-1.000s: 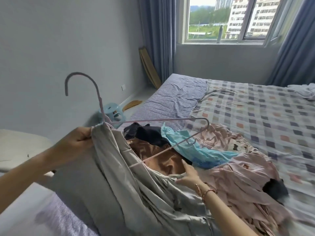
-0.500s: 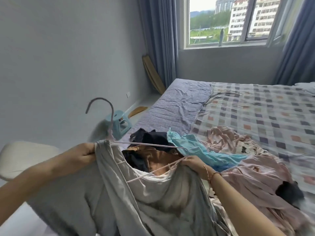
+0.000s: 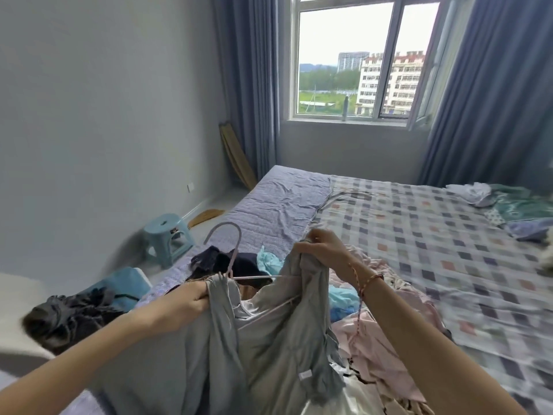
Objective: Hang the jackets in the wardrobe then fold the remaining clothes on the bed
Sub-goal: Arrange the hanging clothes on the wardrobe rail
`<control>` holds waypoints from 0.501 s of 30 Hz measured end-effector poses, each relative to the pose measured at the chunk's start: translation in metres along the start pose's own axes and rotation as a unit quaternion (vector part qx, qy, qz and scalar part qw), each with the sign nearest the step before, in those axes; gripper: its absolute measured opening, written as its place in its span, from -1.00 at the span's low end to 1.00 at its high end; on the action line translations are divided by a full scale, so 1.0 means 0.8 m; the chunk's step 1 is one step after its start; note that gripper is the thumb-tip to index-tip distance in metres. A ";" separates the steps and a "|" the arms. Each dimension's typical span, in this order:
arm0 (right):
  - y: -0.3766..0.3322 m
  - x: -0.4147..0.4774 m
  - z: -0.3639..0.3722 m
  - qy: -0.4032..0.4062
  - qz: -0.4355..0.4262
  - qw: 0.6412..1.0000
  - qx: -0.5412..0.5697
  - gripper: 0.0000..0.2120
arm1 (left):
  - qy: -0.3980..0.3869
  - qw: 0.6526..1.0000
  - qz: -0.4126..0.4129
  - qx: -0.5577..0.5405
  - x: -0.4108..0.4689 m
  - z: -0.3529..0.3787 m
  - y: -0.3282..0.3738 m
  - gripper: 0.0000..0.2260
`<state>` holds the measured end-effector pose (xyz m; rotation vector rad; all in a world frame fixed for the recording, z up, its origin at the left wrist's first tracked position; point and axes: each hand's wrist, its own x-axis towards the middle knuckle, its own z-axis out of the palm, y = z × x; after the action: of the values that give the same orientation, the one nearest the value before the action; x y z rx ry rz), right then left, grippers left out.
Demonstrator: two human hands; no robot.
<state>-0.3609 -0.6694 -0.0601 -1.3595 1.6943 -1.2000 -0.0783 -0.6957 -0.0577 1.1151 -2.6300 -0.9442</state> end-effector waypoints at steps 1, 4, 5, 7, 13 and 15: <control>-0.009 -0.004 -0.003 0.013 -0.013 1.000 -0.012 -0.71 | -0.011 1.000 0.002 -0.001 0.001 0.001 0.007 -0.41; -0.040 -0.016 -0.016 0.044 -0.055 0.997 -0.028 -0.75 | -0.024 0.999 -0.017 0.018 0.006 0.009 0.011 -0.67; -0.050 -0.021 -0.018 0.047 -0.075 0.996 -0.032 -0.75 | -0.024 0.999 -0.017 0.020 0.006 0.011 0.013 -0.73; -0.071 -0.040 -0.016 0.041 -0.106 0.992 -0.059 -0.74 | 0.007 1.000 -0.010 -0.011 0.009 0.014 0.019 -0.74; -0.064 -0.113 0.013 -0.240 -0.133 0.941 -0.200 -0.93 | 0.296 0.948 0.004 -0.115 0.013 0.010 0.044 -0.81; -0.047 -0.111 0.001 -0.201 -0.162 0.954 -0.156 -0.84 | 0.354 0.930 0.034 -0.097 0.010 0.001 0.057 -0.82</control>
<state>-0.3233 -0.5854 -0.0309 -1.9832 1.4404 -0.7600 -0.1117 -0.6764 -0.0324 1.0512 -1.9319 -0.6095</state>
